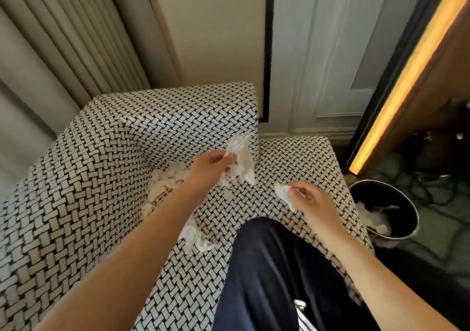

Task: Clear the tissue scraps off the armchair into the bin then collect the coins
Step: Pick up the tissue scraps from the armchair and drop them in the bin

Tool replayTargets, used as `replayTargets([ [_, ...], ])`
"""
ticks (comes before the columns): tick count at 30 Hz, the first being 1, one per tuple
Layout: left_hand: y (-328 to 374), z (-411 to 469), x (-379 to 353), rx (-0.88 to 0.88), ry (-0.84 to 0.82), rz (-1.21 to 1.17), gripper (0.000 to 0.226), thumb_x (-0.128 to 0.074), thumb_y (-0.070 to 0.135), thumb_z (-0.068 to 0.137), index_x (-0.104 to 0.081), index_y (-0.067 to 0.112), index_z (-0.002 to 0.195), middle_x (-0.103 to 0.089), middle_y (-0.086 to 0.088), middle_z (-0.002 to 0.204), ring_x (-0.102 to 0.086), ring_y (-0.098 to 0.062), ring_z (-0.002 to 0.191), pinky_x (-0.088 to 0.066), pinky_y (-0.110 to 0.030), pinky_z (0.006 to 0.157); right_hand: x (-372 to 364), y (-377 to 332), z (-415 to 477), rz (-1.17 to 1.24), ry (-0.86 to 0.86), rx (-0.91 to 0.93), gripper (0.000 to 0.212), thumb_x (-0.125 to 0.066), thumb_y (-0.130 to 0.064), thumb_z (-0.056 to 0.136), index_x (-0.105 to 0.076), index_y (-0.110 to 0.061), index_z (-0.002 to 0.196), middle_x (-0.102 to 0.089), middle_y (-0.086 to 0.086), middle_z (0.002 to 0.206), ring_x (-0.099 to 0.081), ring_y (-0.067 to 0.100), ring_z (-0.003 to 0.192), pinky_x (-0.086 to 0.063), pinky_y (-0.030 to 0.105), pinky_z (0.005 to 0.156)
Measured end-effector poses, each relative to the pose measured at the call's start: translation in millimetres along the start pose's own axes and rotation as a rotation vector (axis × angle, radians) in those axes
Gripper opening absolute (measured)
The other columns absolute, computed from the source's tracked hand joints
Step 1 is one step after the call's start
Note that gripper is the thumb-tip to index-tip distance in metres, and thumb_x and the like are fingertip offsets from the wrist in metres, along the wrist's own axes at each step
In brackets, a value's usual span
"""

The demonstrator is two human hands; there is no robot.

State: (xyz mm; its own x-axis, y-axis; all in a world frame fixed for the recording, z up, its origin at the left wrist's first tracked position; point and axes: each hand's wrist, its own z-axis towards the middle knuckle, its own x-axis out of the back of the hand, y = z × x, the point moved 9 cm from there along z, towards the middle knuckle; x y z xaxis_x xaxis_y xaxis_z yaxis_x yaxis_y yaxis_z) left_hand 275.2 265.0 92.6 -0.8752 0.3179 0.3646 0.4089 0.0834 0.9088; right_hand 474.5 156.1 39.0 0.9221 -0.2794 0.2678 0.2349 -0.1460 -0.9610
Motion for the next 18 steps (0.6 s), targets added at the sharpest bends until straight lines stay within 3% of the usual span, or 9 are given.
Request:
replayTargets([
  [3, 20.3, 20.8, -45.8, 0.012, -0.1, -0.018, 0.022, -0.057, 0.029, 0.091, -0.068, 0.01, 0.091, -0.064, -0.018, 0.087, -0.052, -0.022, 0.079, -0.046, -0.034, 0.082, 39.6, 0.0, 0.3, 0.031, 0.046, -0.013, 0.014, -0.055, -0.018, 0.093, -0.062, -0.026, 0.102, -0.06, -0.015, 0.096, -0.055, -0.004, 0.085, -0.042, 0.003, 0.059],
  [5, 31.7, 36.8, -83.2, 0.008, -0.162, 0.027, 0.027, -0.058, 0.03, 0.09, -0.067, 0.006, 0.096, -0.066, -0.021, 0.095, -0.054, -0.021, 0.079, -0.048, -0.038, 0.085, 73.1, 5.6, 0.4, 0.049, 0.114, -0.036, 0.013, -0.055, -0.02, 0.092, -0.063, -0.028, 0.099, -0.062, -0.015, 0.095, -0.056, -0.003, 0.084, -0.042, 0.005, 0.06],
  [8, 51.1, 56.7, -152.2, -0.041, -0.302, 0.136, 0.029, -0.055, 0.03, 0.092, -0.063, 0.002, 0.095, -0.065, -0.011, 0.091, -0.051, -0.016, 0.075, -0.042, -0.025, 0.068, 125.6, 25.5, 3.0, 0.09, 0.21, -0.102, 0.013, -0.057, -0.023, 0.092, -0.066, -0.031, 0.096, -0.064, -0.014, 0.095, -0.059, 0.0, 0.087, -0.042, 0.014, 0.067],
  [10, 57.2, 66.7, -192.8, -0.046, -0.375, 0.168, 0.032, -0.055, 0.03, 0.092, -0.062, 0.002, 0.104, -0.064, -0.005, 0.09, -0.053, -0.014, 0.076, -0.043, -0.025, 0.073, 154.1, 38.9, 4.9, 0.091, 0.267, -0.141, 0.014, -0.057, -0.022, 0.091, -0.066, -0.033, 0.09, -0.066, -0.013, 0.091, -0.06, 0.002, 0.088, -0.044, 0.019, 0.073],
  [12, 59.9, 72.1, -224.3, -0.037, -0.423, 0.172, 0.037, -0.056, 0.03, 0.092, -0.06, -0.001, 0.112, -0.064, -0.007, 0.103, -0.056, -0.01, 0.081, -0.041, -0.028, 0.085, 174.5, 49.1, 7.2, 0.062, 0.312, -0.165, 0.015, -0.057, -0.021, 0.091, -0.067, -0.033, 0.09, -0.067, -0.012, 0.087, -0.062, 0.001, 0.085, -0.044, 0.017, 0.071],
  [14, 61.3, 83.1, -270.8, -0.029, -0.488, 0.203, 0.029, -0.055, 0.028, 0.093, -0.064, 0.002, 0.102, -0.063, -0.009, 0.115, -0.056, -0.007, 0.087, -0.039, -0.025, 0.087, 203.7, 66.7, 12.4, 0.043, 0.362, -0.203, 0.015, -0.056, -0.021, 0.092, -0.067, -0.03, 0.094, -0.067, -0.012, 0.089, -0.061, -0.001, 0.083, -0.042, 0.013, 0.067],
  [18, 57.6, 100.8, -347.4, -0.003, -0.57, 0.252, 0.028, -0.054, 0.027, 0.093, -0.063, 0.005, 0.107, -0.061, 0.001, 0.091, -0.052, -0.002, 0.078, -0.04, -0.017, 0.071, 246.8, 100.2, 23.4, 0.058, 0.449, -0.27, 0.018, -0.055, -0.019, 0.093, -0.064, -0.033, 0.088, -0.065, -0.012, 0.089, -0.059, 0.002, 0.084, -0.041, 0.015, 0.065],
])
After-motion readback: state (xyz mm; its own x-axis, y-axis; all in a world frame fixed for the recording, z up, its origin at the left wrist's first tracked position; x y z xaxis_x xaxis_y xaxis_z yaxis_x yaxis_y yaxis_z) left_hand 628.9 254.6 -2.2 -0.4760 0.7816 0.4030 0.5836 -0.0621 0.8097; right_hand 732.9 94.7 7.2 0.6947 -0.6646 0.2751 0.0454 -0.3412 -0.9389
